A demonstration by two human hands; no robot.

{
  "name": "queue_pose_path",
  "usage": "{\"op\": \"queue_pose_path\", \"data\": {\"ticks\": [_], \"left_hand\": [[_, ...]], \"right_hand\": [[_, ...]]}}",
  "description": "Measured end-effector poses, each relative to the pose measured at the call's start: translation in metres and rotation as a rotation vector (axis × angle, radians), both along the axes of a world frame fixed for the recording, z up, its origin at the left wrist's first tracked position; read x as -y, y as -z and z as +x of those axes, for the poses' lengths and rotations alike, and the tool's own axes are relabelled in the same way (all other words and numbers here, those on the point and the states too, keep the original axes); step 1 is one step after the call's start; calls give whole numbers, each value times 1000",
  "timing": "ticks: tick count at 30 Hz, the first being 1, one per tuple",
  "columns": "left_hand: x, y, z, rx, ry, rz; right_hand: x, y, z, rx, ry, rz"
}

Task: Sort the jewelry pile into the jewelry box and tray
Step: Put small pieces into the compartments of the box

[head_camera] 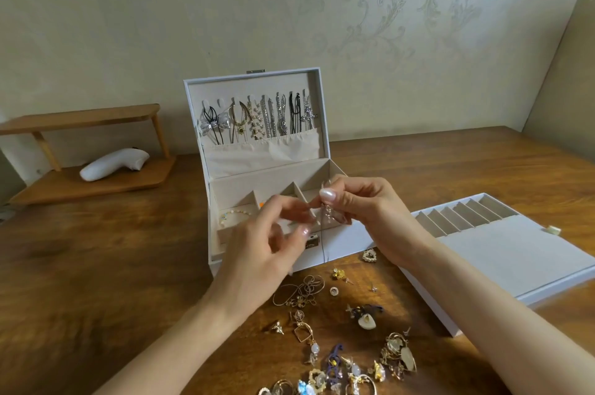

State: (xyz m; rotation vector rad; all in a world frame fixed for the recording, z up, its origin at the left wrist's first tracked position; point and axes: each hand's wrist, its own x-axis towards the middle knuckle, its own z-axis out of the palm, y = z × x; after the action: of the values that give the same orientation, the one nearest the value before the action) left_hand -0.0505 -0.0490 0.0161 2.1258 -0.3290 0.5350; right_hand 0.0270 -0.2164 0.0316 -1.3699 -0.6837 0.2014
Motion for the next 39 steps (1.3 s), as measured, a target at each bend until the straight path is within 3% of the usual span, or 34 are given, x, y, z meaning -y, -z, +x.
{"op": "queue_pose_path", "data": {"ticks": [2,4,12,21,30,39], "left_hand": [[7,-2,-2,-325,228,-323],[9,-3,-1,-403,315,-441],[3,-6,0,-212,186,-391],[-2,-6,0,-151,190,-313],[-22,-41,17,-300,289,-655],[-35,-88,36,-216,322,-685]], "right_hand": [[0,0,0,7,21,-34],[-1,-1,-1,4,-6,-72],[-2,1,-1,-177,-237,-41],[-5,3,1,-201,-245,-14],[-4,6,2,-171,-144,-10],[-2,6,5,-131,-107,-139]]}}
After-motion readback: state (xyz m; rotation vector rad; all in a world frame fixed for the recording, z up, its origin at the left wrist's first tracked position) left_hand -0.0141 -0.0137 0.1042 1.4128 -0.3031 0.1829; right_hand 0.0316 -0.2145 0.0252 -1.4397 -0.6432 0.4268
